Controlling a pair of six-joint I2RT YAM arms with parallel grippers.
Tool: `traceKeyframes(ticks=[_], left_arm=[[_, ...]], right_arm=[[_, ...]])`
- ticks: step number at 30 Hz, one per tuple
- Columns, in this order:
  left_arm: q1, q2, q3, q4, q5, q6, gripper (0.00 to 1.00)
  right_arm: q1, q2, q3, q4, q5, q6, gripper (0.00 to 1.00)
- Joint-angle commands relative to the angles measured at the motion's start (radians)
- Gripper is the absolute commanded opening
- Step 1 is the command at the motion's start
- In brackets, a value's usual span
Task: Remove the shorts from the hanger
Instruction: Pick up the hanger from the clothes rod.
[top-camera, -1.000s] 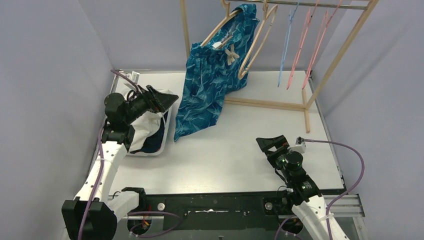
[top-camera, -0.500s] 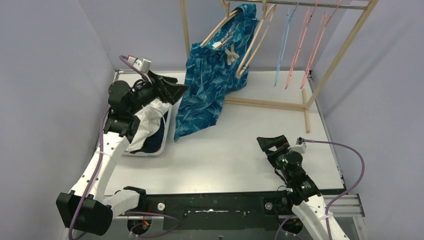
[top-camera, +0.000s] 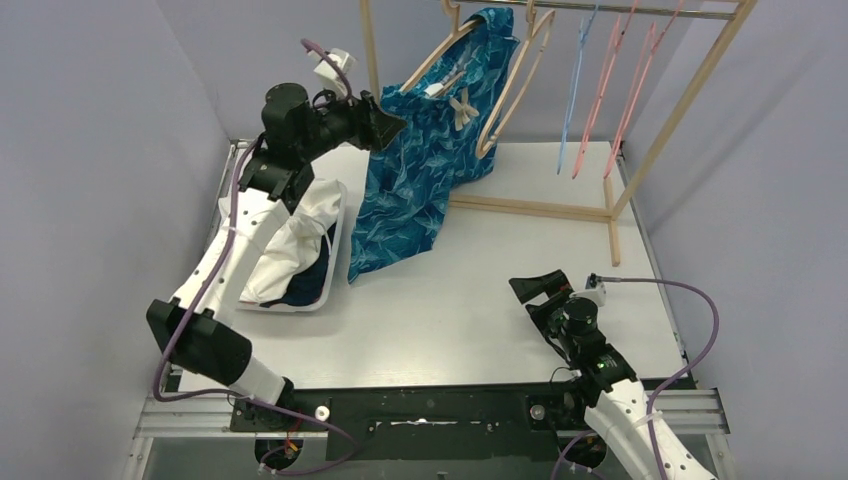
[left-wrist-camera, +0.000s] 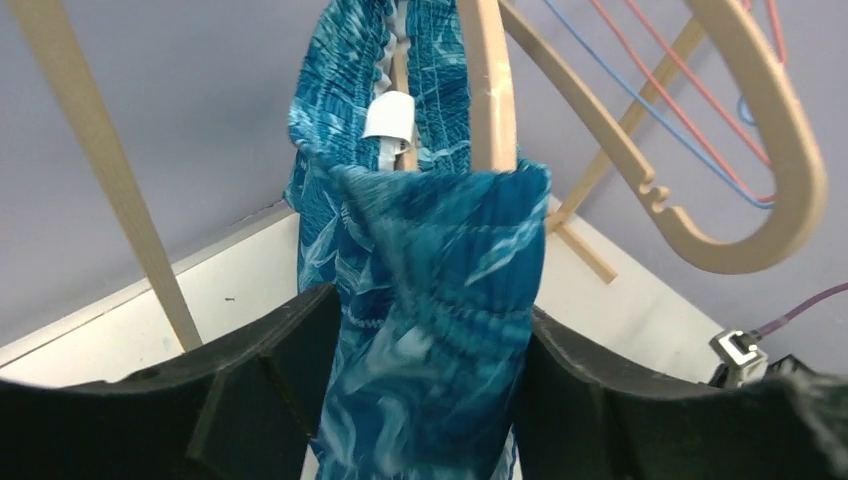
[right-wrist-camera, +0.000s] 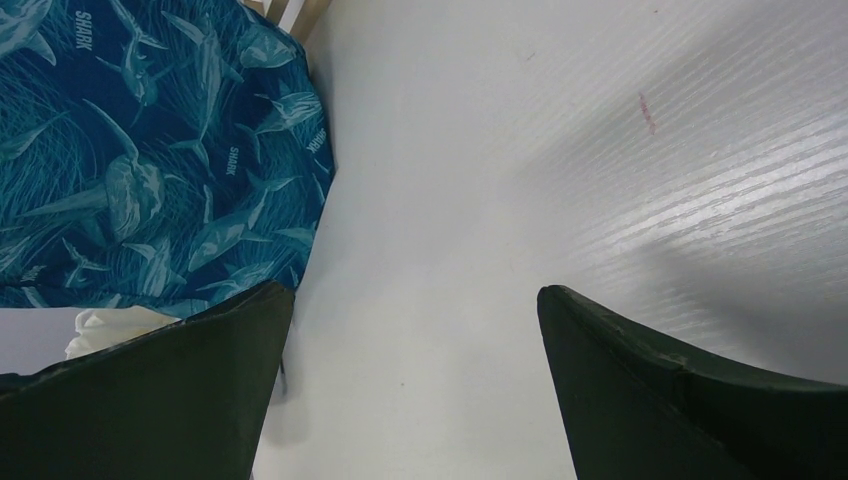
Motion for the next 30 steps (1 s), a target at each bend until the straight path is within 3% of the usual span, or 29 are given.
traceKeyframes(ticks=[1,6,8,13,16,18,20,21,22,24,27,30], left_arm=[[-0.077,0.069,0.166,-0.143,-0.023,0.110,0.52],[-0.116,0.122,0.283,-0.267,-0.042,0.240,0.37],[-0.116,0.141,0.323,-0.305,-0.077,0.258,0.37],[-0.117,0.197,0.445,-0.366,-0.120,0.238,0.67],[-0.117,0.240,0.522,-0.383,-0.124,0.193,0.69],[-0.119,0.285,0.579,-0.414,-0.122,0.175,0.62],[-0.119,0.332,0.645,-0.466,-0.128,0.174,0.49],[-0.120,0.357,0.685,-0.500,-0.133,0.176,0.28],[-0.120,0.379,0.720,-0.532,-0.137,0.180,0.16],[-0.123,0.410,0.783,-0.572,-0.136,0.184,0.01],[-0.130,0.402,0.759,-0.533,-0.138,0.171,0.00],[-0.137,0.327,0.614,-0.351,-0.165,0.118,0.00]], right_arm=[[-0.006,0.003,0.042,0.031,-0.004,0.005,0.99],[-0.006,-0.020,0.038,0.014,-0.003,0.019,0.99],[-0.006,-0.025,0.036,0.005,0.000,0.020,0.99],[-0.006,-0.025,0.024,0.003,-0.003,0.028,0.99],[-0.006,-0.021,0.020,0.004,-0.009,0.035,0.99],[-0.006,-0.020,0.017,0.004,-0.011,0.036,0.99],[-0.005,-0.022,0.017,0.000,-0.011,0.036,0.99],[-0.006,-0.023,0.017,-0.005,-0.011,0.037,0.99],[-0.005,-0.024,0.017,-0.009,-0.010,0.037,0.99],[-0.006,-0.032,0.017,-0.017,-0.006,0.037,0.99],[-0.005,-0.039,0.017,-0.020,0.000,0.035,0.99],[-0.005,-0.040,0.018,-0.020,0.003,0.035,0.99]])
